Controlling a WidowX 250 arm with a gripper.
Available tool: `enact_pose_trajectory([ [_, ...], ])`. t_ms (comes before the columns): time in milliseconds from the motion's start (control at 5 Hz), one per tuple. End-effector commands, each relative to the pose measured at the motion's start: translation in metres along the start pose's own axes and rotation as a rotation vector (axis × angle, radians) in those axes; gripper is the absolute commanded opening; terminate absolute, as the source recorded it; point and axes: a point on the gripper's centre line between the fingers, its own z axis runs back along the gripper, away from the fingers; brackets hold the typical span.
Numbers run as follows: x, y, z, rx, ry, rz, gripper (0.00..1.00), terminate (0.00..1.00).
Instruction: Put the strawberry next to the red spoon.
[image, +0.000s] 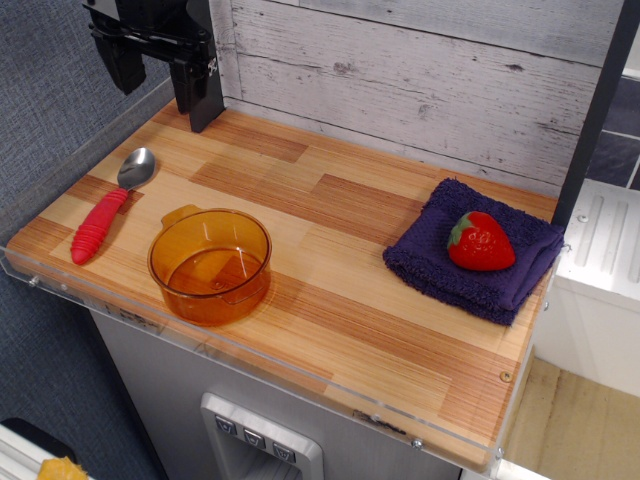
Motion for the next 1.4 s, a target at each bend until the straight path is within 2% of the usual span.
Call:
enact_pose_trajectory([
  [0, 0.000, 0.000, 0.000, 0.000, 0.000, 0.000, 1.00, 0.00],
  [200, 0.012, -0.023, 0.004, -0.073, -0.063, -0.234, 1.00, 0.00],
  [400, 0.015, -0.055, 0.016, -0.093, -0.117, -0.472, 1.00, 0.00],
  [600, 0.013, -0.091, 0.024, -0.146, -0.096, -0.655, 1.00, 0.00],
  [800, 0.004, -0.133, 0.032, -0.176, -0.086, -0.777, 1.00, 0.00],
  [1000, -0.005, -0.170, 0.039, -0.187, -0.044, -0.916, 1.00, 0.00],
  [1200, -0.008, -0.197, 0.037, -0.196, -0.004, -0.959, 1.00, 0.00],
])
